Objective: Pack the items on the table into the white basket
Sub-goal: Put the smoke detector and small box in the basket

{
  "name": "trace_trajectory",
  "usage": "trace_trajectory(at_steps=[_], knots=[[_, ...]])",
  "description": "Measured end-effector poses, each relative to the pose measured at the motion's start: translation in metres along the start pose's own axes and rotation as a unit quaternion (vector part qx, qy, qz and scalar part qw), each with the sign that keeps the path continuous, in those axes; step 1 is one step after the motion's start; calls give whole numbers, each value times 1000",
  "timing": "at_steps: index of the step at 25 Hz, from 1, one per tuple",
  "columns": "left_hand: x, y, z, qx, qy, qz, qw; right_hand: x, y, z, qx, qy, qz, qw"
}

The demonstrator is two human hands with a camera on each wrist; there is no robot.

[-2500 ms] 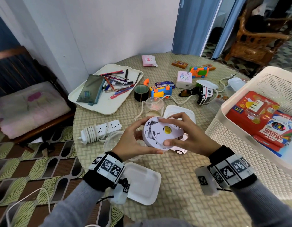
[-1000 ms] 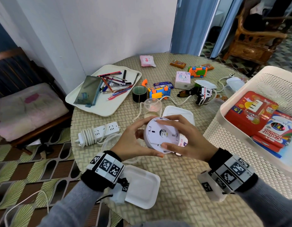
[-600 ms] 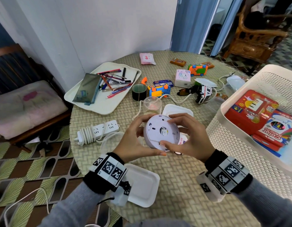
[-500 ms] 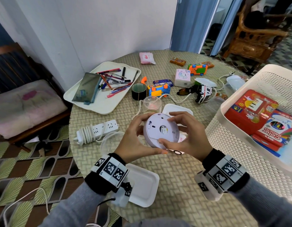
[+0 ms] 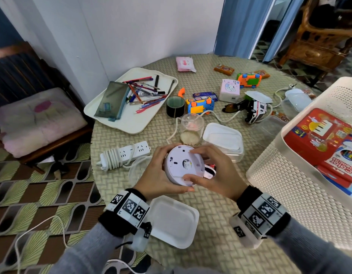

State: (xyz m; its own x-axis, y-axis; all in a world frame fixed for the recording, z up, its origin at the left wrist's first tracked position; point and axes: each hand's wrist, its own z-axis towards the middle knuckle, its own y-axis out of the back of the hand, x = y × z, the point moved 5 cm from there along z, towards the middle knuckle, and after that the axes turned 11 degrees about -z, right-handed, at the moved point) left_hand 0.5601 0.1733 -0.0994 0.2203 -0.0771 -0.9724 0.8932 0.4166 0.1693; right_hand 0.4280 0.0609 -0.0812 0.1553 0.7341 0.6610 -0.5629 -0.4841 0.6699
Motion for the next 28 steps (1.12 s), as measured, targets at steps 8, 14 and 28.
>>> trace_trajectory(at_steps=[8,14,28], knots=[[47,59,-9,-77,98,-77,989,-76,-48,46,-75,-231,45,969],[64,85,11,-80,119,-78,987,-137,-77,92,-125,-348,44,928],[60,95,34,-59,123,-118,984,-95,-54,86,-177,-285,90,938]])
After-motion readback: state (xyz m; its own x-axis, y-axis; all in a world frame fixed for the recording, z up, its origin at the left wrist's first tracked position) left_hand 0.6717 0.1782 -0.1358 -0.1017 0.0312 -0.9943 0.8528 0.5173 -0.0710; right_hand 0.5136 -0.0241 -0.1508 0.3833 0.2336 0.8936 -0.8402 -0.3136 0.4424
